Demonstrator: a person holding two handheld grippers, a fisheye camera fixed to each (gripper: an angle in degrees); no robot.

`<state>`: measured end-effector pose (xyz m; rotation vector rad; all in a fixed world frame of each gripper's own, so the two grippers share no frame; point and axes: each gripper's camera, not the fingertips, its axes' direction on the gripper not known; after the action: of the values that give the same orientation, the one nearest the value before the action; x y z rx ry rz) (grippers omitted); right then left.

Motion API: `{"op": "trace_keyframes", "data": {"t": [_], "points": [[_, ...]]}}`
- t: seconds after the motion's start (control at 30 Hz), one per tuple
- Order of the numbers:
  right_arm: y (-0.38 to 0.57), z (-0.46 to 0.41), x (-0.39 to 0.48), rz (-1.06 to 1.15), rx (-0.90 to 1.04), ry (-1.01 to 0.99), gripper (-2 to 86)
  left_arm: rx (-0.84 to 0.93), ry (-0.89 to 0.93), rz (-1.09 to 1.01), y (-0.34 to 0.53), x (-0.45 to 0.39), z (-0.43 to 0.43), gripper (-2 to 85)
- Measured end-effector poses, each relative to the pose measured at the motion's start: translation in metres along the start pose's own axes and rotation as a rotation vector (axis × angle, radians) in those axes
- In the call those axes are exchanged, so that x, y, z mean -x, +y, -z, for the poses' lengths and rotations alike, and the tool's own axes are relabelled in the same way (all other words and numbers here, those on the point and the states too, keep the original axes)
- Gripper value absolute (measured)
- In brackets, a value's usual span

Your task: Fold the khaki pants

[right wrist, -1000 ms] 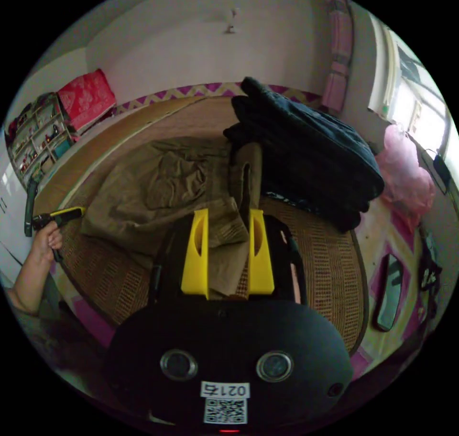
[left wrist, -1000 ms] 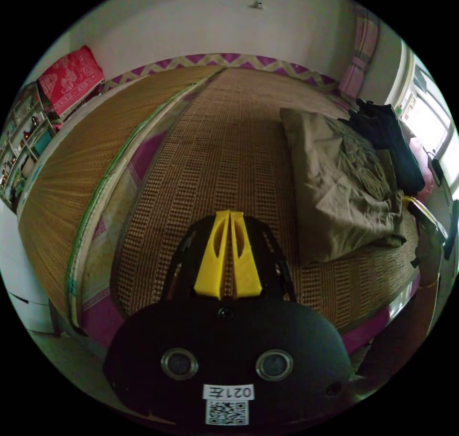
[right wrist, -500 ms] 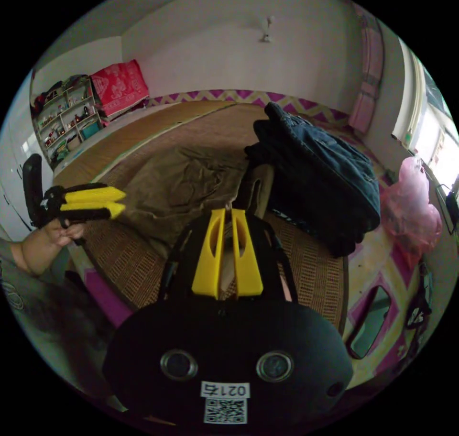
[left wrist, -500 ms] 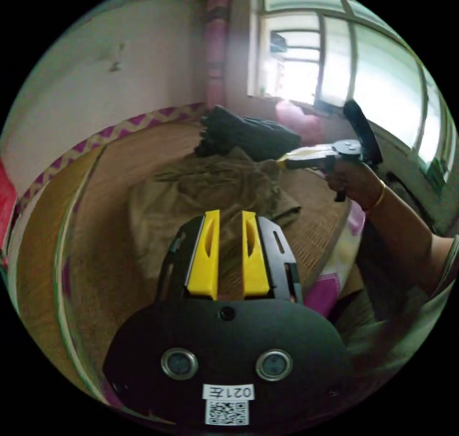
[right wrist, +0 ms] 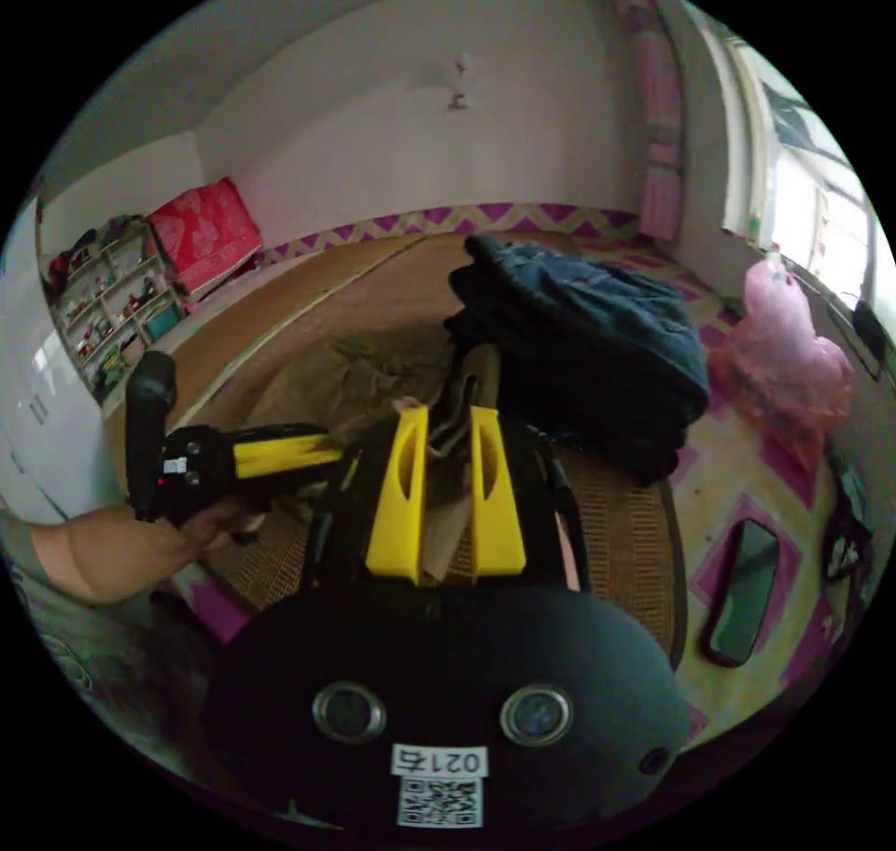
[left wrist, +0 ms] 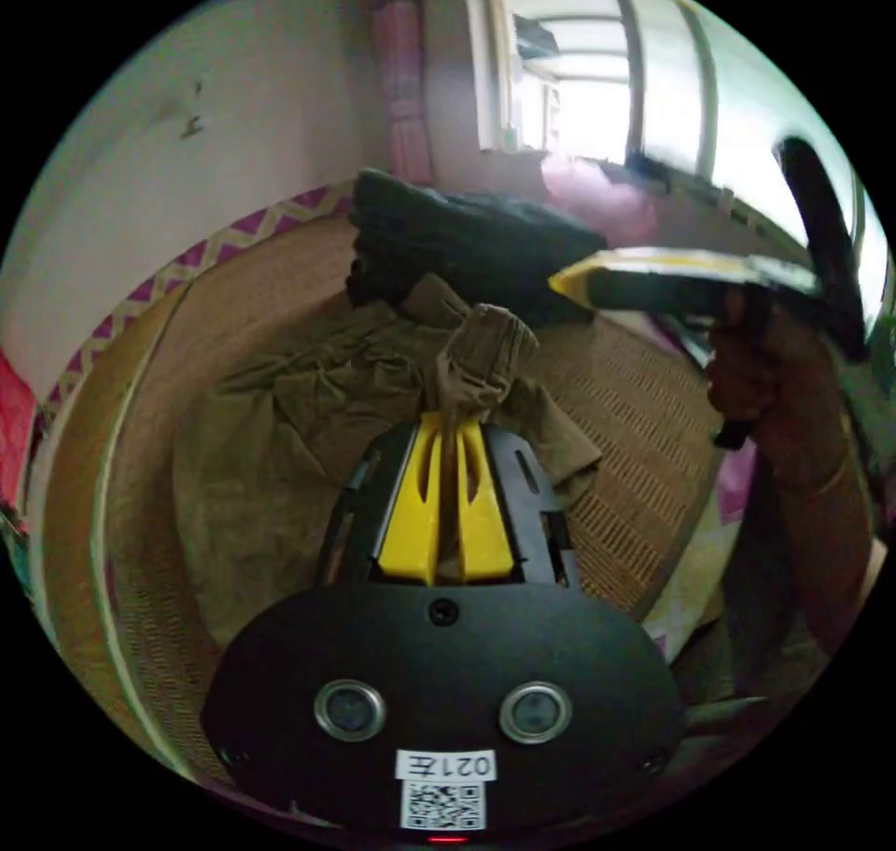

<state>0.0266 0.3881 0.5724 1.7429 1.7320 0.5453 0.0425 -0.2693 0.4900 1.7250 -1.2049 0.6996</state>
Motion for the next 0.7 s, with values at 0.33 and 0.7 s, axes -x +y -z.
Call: {"op": "trace_keyframes", "data": {"t": [0.33,0.7], "points": [[0.051,0.041,-0.001,-0.148,-0.077,-0.144,0.9,-0.363,0.045,0.474,0.053,0.256,0.278,-0.3],[0.049,-0.021,0.113,-0.053,0.076,-0.345,1.5,-0.319,0.384,1.113,0.223,0.468,0.350,1.4]]}}
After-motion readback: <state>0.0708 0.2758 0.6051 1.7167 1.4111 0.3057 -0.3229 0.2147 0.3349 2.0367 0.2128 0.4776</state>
